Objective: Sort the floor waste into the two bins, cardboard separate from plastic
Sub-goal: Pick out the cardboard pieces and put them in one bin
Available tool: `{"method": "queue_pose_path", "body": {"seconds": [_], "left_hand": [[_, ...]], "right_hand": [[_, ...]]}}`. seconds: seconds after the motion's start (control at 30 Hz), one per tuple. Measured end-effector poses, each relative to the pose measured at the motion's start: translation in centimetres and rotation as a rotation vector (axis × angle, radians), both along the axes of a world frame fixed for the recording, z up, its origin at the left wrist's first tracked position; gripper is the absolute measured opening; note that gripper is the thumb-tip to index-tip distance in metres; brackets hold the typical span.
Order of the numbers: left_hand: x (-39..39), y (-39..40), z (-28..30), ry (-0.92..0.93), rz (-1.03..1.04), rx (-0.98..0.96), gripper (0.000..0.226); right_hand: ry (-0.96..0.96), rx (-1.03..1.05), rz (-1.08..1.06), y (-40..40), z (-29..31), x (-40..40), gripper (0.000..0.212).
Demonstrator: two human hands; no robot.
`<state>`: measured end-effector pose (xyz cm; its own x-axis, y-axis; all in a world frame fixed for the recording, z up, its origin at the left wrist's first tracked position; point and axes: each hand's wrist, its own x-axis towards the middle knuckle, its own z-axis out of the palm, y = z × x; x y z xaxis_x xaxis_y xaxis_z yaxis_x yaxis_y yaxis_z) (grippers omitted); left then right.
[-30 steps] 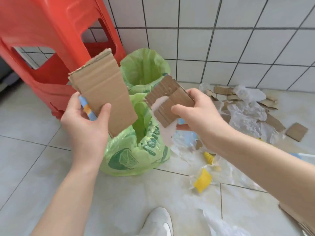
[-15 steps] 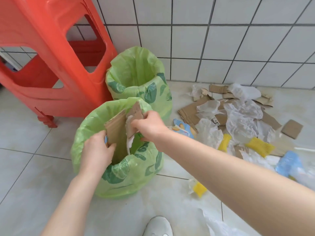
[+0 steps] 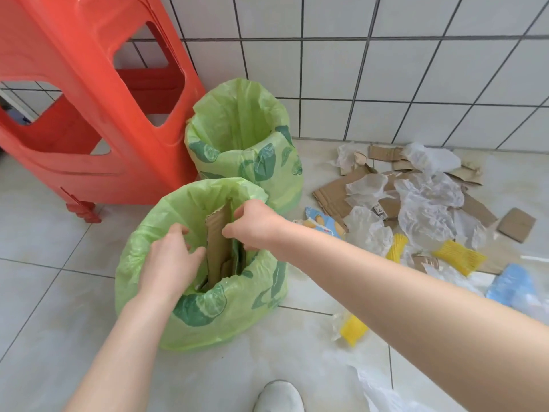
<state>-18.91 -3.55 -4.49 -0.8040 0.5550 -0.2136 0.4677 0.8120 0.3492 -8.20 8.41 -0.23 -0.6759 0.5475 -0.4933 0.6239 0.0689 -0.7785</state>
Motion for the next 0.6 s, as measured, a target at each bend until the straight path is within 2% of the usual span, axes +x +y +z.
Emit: {"method": "queue_pose_path", "body": {"seconds": [0.13,0.23,0.43,0.6], "left_hand": [[1.4,0.2,1.8,0.146,-0.035,0.199,0.035],[3.6,1.0,3.6,0.171,-0.062,0.369,0.020],[10.3,3.1,4.1,0.063,-0.226,0.556,0.011],[16.3,4.3,-0.3,-0.059,-0.413,0.524,0.011]], "right_hand": [[0.132,-0.023,-0.046,1.3,0.6,1.4,0.035],[0.213,-0.052,-0.074,2.6,1.0,4.0,0.028],[0.218,-0.044,-0.258,4.8,-0.4,13.2,0.021],[0.078,-0.013,-0.381,4.8,-5.2,22.1,0.015]]}}
